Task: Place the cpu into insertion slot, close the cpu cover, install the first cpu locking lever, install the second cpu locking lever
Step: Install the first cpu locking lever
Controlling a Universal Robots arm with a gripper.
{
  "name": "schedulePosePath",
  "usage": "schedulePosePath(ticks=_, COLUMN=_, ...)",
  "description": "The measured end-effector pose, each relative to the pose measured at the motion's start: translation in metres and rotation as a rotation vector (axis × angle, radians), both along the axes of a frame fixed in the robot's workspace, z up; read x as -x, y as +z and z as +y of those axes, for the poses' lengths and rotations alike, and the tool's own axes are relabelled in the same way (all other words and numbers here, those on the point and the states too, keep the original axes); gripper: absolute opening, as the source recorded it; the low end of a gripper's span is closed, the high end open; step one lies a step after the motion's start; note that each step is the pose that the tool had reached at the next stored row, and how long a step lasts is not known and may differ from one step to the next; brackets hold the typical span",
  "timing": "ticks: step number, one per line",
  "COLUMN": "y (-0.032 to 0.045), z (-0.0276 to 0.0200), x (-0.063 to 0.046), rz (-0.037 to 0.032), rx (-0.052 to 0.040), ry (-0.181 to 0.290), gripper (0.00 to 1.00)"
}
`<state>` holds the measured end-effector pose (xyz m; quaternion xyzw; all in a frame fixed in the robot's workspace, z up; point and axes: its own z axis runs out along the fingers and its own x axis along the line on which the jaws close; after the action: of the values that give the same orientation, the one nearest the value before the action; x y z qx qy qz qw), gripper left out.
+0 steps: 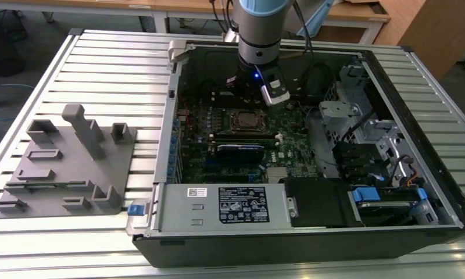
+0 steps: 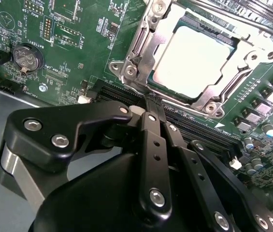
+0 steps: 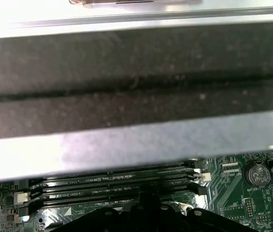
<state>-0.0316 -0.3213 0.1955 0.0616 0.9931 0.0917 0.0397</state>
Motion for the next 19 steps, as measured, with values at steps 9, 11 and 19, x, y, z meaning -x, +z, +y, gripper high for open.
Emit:
schedulePosePath(ticks=9, y=-0.0016, z=0.0003, x=-0.0025, rz=-0.0007, rx=-0.0012, ry=0.000, gripper=0.11)
schedulePosePath(ticks=11, y=-0.0013, z=0.0002, x=-0.0029, rz=-0.0003, rx=-0.0006, ry=0.000, gripper=0.11)
schedulePosePath(ticks=19, y=0.0031, z=0.0003, x=-0.0044, rz=-0.0003, rx=-0.0011, ry=0.000, gripper=0.11)
